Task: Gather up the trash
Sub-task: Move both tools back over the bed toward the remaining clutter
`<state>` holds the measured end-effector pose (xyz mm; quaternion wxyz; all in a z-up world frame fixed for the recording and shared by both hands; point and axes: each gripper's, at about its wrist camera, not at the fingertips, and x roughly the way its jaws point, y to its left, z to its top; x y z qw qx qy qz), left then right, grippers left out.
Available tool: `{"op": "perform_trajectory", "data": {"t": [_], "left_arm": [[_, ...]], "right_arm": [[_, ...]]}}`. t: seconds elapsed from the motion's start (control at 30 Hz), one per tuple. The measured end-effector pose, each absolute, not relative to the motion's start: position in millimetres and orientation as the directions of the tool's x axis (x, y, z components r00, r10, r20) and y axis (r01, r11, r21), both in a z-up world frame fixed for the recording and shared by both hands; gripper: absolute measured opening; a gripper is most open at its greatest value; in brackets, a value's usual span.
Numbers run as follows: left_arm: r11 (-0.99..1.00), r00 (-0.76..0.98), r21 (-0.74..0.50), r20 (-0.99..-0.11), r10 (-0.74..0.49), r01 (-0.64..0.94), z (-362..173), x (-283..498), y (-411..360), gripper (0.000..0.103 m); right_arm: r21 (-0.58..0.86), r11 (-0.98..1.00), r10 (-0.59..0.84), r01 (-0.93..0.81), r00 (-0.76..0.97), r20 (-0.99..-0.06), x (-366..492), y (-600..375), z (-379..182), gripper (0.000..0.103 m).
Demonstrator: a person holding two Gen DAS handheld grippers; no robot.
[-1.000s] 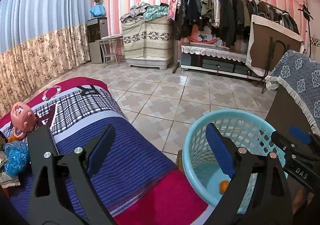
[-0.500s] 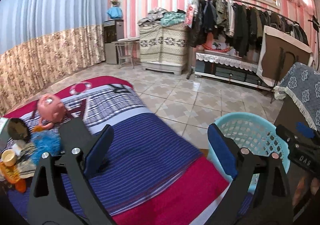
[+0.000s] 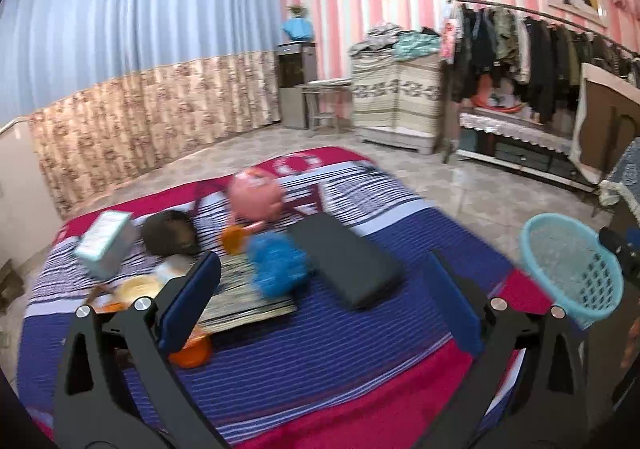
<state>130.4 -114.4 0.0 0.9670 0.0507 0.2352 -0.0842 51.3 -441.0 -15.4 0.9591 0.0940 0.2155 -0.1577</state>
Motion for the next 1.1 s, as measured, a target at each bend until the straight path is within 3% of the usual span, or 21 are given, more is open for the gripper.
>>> {"op": "perform_trajectory", "data": {"t": [0.37,0.67,0.97,1.1], "left_arm": [[0.999,0.864,0.027,-0.504,-0.004,0.021,-3,103,25,0.097],[0.996,0.803,0.016,-0.59,0.084,-0.092,-49,82,113,0.097],[0.996,0.765,-0.007,-0.641,0.06,-0.084,-78,102,124,0.097],[0.999,0.752,-0.014,-0.659,0.021,-0.04,-81,118,117,0.09]], "right_arm": [[-0.005,0.988,-0.141,0.156,0.877,-0.459,65,-331,-21,0.098],[-0.045,0.998,-0.054,0.036,0.86,-0.508,74,-258,-36,0.098],[-0.054,0.998,0.0,-0.037,0.819,-0.574,91,-214,-51,0.098],[-0.064,0.997,0.005,-0.053,0.807,-0.59,98,-199,-55,0.098]]}}
